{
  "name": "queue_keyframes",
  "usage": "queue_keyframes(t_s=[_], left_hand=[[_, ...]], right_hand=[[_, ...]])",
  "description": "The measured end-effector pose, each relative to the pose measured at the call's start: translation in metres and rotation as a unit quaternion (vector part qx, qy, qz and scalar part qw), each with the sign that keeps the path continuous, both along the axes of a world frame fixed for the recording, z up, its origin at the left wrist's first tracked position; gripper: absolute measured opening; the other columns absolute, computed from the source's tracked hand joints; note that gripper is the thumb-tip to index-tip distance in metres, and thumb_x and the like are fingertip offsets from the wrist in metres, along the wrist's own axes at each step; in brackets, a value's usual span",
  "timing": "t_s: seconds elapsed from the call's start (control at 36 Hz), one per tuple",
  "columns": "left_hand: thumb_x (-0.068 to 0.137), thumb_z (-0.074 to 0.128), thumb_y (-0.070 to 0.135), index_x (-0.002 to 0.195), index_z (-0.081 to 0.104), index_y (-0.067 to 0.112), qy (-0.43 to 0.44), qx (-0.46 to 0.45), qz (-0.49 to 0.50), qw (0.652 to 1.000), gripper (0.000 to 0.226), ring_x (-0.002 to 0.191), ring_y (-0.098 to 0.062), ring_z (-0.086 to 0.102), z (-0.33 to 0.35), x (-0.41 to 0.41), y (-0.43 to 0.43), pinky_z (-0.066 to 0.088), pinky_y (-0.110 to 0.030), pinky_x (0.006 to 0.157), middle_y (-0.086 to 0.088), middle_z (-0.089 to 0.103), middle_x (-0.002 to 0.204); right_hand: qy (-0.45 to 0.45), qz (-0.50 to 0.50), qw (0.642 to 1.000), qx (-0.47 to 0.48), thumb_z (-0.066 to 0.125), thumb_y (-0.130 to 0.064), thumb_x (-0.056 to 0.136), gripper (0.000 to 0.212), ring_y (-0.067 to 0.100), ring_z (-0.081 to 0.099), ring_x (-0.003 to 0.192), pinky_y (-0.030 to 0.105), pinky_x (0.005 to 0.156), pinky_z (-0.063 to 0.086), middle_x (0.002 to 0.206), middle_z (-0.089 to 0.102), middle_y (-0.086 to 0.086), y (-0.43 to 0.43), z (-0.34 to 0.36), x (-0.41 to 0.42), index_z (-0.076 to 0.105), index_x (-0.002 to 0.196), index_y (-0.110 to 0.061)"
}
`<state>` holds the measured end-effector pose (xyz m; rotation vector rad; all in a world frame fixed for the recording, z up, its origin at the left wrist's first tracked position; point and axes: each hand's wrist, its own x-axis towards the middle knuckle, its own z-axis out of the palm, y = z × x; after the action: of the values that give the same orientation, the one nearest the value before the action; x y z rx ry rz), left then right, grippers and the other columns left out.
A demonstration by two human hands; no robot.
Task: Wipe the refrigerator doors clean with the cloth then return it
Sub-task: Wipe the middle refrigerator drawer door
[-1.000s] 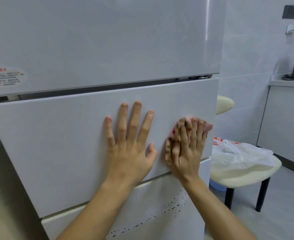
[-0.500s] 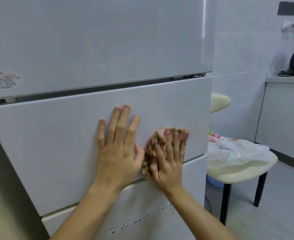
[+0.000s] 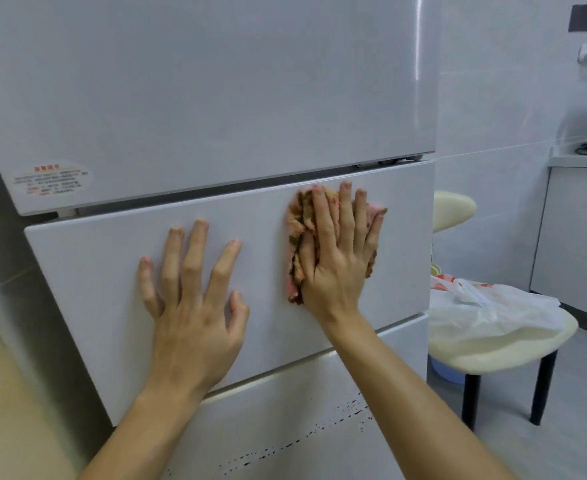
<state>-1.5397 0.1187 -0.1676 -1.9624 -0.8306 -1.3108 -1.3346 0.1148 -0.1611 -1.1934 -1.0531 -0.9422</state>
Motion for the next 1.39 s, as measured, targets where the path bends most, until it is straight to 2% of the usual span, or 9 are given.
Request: queue_keyframes(t_s=[0.08,0.28,0.42,0.53,0.75,0.92,1.11,1.28,1.39], left_hand=[[0.093,0.058,0.025,0.160,0.042,0.020,-0.002,0.009,0.001,1.000,0.070,0.162,-0.035,0.012,-0.004,-0.002,0.002,0.004,-0.061,0.129,-0.013,0.020,0.174],[0.093,0.059,0.025,0.162,0.040,0.021,0.002,0.007,-0.008,1.000,0.071,0.163,-0.034,0.009,-0.007,-0.003,0.005,0.004,-0.062,0.129,-0.012,0.018,0.175],[0.093,0.058,0.025,0.161,0.040,0.022,0.009,0.008,-0.002,1.000,0.070,0.163,-0.033,0.011,-0.009,-0.013,0.008,0.007,-0.063,0.128,-0.010,0.017,0.175],[0.096,0.054,0.027,0.161,0.042,0.022,0.002,0.007,0.007,1.000,0.066,0.162,-0.034,0.012,-0.012,-0.026,0.011,0.008,-0.063,0.128,-0.011,0.018,0.175],[0.101,0.050,0.028,0.158,0.045,0.023,-0.036,0.006,0.015,0.999,0.058,0.161,-0.034,0.015,-0.010,-0.046,0.014,0.011,-0.062,0.127,-0.011,0.025,0.173],[0.100,0.055,0.022,0.157,0.047,0.019,-0.036,0.026,0.017,0.999,0.058,0.160,-0.035,0.020,-0.012,-0.050,0.019,0.015,-0.061,0.127,-0.012,0.029,0.171],[0.100,0.052,0.021,0.160,0.042,0.019,-0.034,0.028,0.002,0.999,0.060,0.162,-0.033,0.016,-0.017,-0.054,0.021,0.011,-0.058,0.129,-0.010,0.025,0.173],[0.101,0.049,0.023,0.160,0.041,0.019,-0.024,0.026,0.007,0.999,0.059,0.162,-0.031,0.016,-0.016,-0.060,0.023,0.007,-0.053,0.130,-0.010,0.024,0.173],[0.101,0.049,0.023,0.161,0.037,0.022,-0.023,0.027,0.004,0.999,0.061,0.162,-0.032,0.017,-0.015,-0.060,0.023,0.008,-0.053,0.130,-0.009,0.024,0.173]], right_hand=[[0.020,0.029,0.999,-0.002,0.041,-0.034,0.111,0.053,0.037,0.018,0.160,0.068,0.126,0.010,0.170,0.026,0.020,0.002,-0.033,-0.019,0.030,0.161,-0.017],[-0.065,-0.007,0.993,-0.103,0.043,-0.055,0.107,0.067,0.034,0.013,0.161,0.064,0.127,0.007,0.175,0.009,0.009,-0.003,-0.129,-0.042,0.019,0.166,-0.036],[-0.057,0.005,0.994,-0.093,0.031,-0.041,0.113,0.056,0.028,0.012,0.162,0.064,0.127,0.010,0.176,0.007,0.006,-0.002,-0.112,-0.042,0.017,0.167,-0.035],[0.002,0.002,0.998,-0.064,0.027,-0.041,0.114,0.053,0.028,0.015,0.161,0.066,0.126,0.013,0.172,0.019,0.012,0.001,-0.066,-0.046,0.021,0.164,-0.026],[0.066,-0.026,0.997,0.009,0.037,-0.034,0.111,0.052,0.032,0.023,0.159,0.067,0.125,0.016,0.169,0.030,0.014,0.014,0.018,-0.065,0.033,0.161,-0.021],[-0.013,-0.011,1.000,0.017,0.037,-0.030,0.114,0.049,0.030,0.023,0.159,0.065,0.127,0.014,0.170,0.027,0.013,0.017,-0.023,-0.074,0.036,0.161,-0.017],[-0.163,0.017,0.983,-0.087,0.042,-0.034,0.110,0.057,0.029,0.026,0.159,0.061,0.128,0.012,0.174,0.020,0.004,0.008,-0.143,-0.093,0.028,0.165,-0.030],[-0.166,0.031,0.980,-0.109,0.038,-0.035,0.112,0.054,0.026,0.020,0.161,0.056,0.130,0.007,0.175,0.014,0.002,0.005,-0.127,-0.089,0.026,0.165,-0.030],[-0.145,0.023,0.986,-0.075,0.038,-0.032,0.112,0.052,0.027,0.019,0.161,0.056,0.130,0.008,0.174,0.018,0.006,0.009,-0.069,-0.091,0.028,0.163,-0.026]])
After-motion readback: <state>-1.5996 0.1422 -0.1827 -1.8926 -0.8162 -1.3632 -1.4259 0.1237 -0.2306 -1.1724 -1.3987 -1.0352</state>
